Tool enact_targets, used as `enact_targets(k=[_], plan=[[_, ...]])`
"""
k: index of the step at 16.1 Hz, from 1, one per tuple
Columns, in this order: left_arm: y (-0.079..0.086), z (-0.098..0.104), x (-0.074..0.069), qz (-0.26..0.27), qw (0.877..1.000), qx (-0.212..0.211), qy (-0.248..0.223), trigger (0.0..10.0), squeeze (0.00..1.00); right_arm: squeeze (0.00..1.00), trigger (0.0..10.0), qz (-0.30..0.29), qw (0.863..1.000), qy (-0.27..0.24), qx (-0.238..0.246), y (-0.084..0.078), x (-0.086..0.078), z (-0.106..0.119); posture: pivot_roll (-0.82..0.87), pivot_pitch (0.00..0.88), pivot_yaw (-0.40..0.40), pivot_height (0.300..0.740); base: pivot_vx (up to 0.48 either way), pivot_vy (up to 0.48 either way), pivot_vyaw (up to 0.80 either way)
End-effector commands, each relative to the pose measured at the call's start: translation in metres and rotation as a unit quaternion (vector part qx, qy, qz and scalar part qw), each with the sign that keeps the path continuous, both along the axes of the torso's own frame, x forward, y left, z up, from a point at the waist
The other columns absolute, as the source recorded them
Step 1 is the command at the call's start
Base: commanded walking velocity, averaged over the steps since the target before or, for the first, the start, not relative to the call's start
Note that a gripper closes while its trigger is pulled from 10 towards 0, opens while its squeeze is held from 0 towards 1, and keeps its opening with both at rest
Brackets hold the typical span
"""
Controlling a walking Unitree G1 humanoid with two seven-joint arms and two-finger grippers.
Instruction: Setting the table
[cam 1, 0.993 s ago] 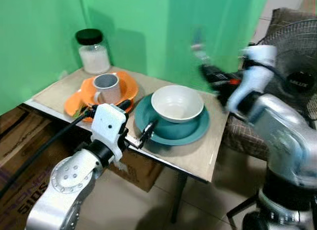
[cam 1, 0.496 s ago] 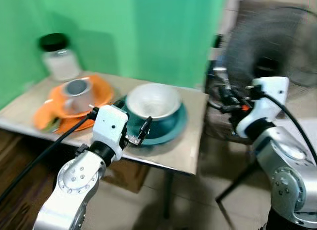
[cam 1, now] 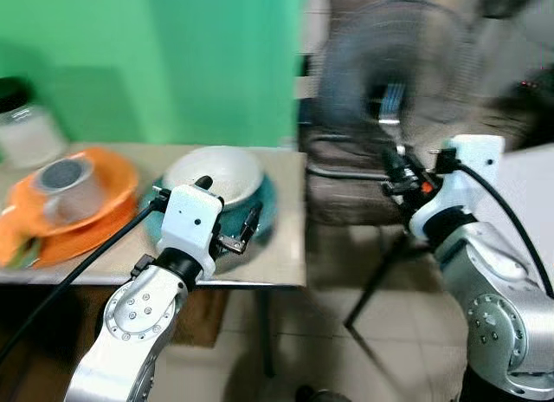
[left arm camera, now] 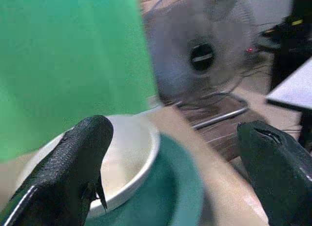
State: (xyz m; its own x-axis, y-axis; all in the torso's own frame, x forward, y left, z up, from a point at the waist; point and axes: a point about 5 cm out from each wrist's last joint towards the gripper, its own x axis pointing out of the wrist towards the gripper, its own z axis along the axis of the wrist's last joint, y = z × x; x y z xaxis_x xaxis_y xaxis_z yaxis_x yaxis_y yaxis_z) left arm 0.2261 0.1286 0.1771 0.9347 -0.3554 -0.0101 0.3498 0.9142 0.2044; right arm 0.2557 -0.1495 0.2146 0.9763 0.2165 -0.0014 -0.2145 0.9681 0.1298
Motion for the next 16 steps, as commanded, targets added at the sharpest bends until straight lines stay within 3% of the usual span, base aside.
enact_targets(k=[1, 7, 10, 16], plan=[[0.001, -0.001, 0.001, 0.008, 1.0, 0.0, 0.0, 10.0, 0.0, 0.0, 10.0, -0.008, 1.0, -0.001, -0.006, -0.001, -0.001, 0.0, -0.09, 0.0, 0.013, 0.74, 0.0, 0.0, -0.8], [0.008, 0.002, 0.003, 0.042, 0.999, -0.019, -0.002, 10.0, 0.0, 0.0, 10.0, -0.031, 0.999, 0.012, -0.04, 0.0, 0.002, -0.012, -0.08, 0.0, 0.004, 0.74, 0.0, 0.0, -0.8], [0.013, 0.0, 0.006, 0.072, 0.997, -0.018, -0.005, 10.0, 0.0, 0.0, 10.0, -0.034, 0.998, 0.043, -0.04, 0.0, 0.002, -0.021, -0.09, 0.0, 0.004, 0.74, 0.0, 0.0, -0.8], [0.017, 0.002, 0.014, 0.08, 0.997, -0.017, -0.004, 10.0, 0.0, 0.0, 10.0, -0.05, 0.995, 0.075, -0.048, 0.002, 0.009, -0.03, -0.08, 0.007, 0.001, 0.74, 0.0, 0.0, -0.8]])
